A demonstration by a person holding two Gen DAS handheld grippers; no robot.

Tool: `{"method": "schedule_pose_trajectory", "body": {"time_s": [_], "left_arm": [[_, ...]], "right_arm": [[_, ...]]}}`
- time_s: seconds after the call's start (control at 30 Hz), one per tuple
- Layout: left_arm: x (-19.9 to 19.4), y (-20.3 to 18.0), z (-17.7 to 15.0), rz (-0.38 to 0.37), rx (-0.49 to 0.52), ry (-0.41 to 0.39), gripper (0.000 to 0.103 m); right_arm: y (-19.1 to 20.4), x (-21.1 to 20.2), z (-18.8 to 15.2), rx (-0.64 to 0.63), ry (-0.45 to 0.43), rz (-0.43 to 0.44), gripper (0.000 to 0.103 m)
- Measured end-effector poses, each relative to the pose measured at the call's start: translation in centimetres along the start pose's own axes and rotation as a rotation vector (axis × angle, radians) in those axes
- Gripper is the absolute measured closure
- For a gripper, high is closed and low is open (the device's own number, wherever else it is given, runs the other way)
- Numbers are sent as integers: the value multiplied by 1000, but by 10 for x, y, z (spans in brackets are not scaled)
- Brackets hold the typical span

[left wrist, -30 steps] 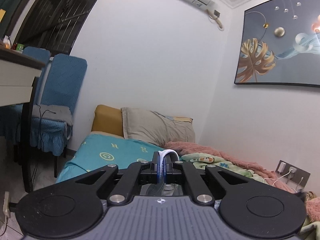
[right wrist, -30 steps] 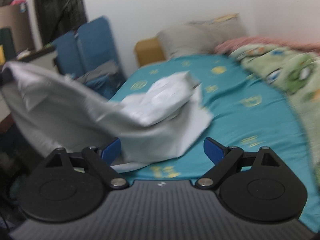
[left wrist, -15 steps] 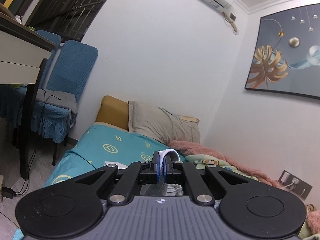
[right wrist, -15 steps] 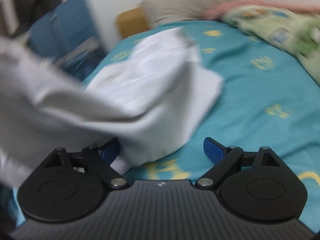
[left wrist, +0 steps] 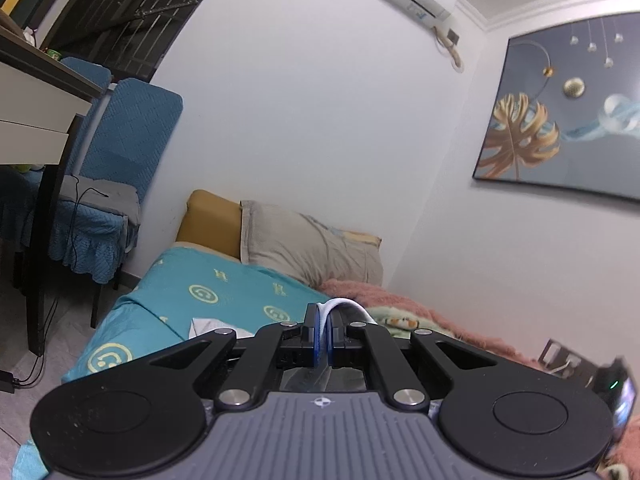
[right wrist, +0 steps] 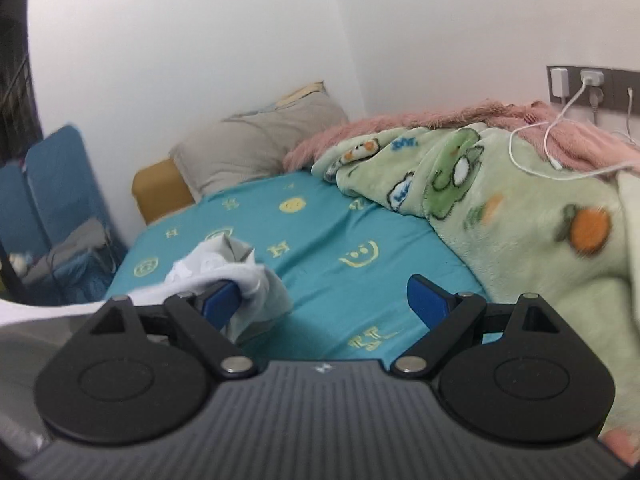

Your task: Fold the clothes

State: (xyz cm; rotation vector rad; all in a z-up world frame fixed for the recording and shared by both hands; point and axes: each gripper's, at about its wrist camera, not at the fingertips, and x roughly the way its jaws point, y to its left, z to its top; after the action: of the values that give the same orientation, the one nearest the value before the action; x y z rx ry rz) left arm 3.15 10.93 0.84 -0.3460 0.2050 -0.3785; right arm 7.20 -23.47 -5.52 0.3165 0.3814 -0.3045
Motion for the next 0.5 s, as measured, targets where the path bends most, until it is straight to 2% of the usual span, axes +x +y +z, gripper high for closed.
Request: {"method": "schedule_pose_trajectory", "body": {"time_s": [0.1, 0.27, 0.37, 0.5], "left_arm": [[13, 0, -8, 37, 11, 63, 99], [28, 3, -17, 81, 16, 119, 99], [29, 1, -18, 88, 29, 120, 99], [30, -2, -18, 99, 40, 119, 99]], "right_arm": [[-16, 4, 3, 9, 150, -6, 12], [-39, 7, -9, 103, 336, 21, 12], [-23, 9, -24, 68, 409, 96, 12], [22, 15, -48, -54, 452, 241, 12]]}}
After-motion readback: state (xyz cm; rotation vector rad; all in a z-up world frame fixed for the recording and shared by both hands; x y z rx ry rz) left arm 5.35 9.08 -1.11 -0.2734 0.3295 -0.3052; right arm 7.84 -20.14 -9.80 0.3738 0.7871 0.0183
